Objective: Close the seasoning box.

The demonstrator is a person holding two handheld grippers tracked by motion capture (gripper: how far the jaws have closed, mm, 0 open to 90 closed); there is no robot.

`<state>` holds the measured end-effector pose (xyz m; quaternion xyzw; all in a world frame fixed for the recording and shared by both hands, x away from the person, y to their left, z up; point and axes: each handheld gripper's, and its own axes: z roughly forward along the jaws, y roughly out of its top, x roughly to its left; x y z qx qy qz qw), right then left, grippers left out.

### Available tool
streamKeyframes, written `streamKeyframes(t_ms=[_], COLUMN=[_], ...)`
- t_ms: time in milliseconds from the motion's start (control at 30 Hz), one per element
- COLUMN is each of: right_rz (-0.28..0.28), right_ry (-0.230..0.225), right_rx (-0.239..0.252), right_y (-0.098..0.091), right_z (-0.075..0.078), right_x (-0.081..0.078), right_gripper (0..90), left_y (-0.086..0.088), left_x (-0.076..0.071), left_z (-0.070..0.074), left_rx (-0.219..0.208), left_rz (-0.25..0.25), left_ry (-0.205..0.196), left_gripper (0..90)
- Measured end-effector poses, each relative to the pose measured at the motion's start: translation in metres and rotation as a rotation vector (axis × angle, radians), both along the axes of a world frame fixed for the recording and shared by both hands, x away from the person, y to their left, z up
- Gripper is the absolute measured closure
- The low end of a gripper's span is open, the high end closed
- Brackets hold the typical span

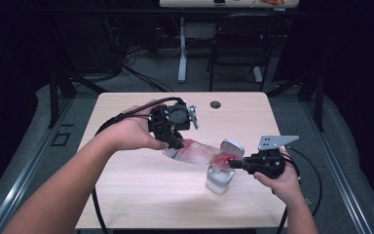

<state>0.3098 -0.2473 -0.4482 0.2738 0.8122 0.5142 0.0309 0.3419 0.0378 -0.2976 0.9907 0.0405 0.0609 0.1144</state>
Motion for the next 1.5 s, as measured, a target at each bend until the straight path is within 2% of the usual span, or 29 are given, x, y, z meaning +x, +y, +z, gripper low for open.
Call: streamKeyframes(t_ms=[233, 567, 667, 767, 1500], right_rz=[0.005, 0.003, 0.002, 0.001, 0.002], right_ry=[0.000, 0.000, -0.002, 0.000, 0.011], right_rx=[0.004, 0.002, -0.002, -0.001, -0.003], right_y=[-0.0008, -0.0006, -0.0006, -0.0010, -0.0037], right_z=[-0.0011, -0.0013, -0.0014, -0.0016, -0.0036], right_x=[0.0008, 0.0017, 0.0019, 0.0020, 0.0031], right_gripper=[89.4, 89.3, 89.3, 89.2, 89.1], left_y=[-0.0003, -0.0009, -0.0018, -0.0028, -0.0085], left_x=[-0.0002, -0.0006, -0.0011, -0.0008, -0.0015], left_z=[0.0000, 0.0010, 0.0011, 0.0021, 0.0052], left_rx=[-0.014, -0.012, -0.013, -0.011, -0.031], left_rz=[-0.003, -0.005, 0.000, -0.006, -0.016], left_ry=[-0.001, 0.004, -0.007, 0.002, -0.013], left_gripper=[77.9, 78.1, 78.1, 78.1, 78.5])
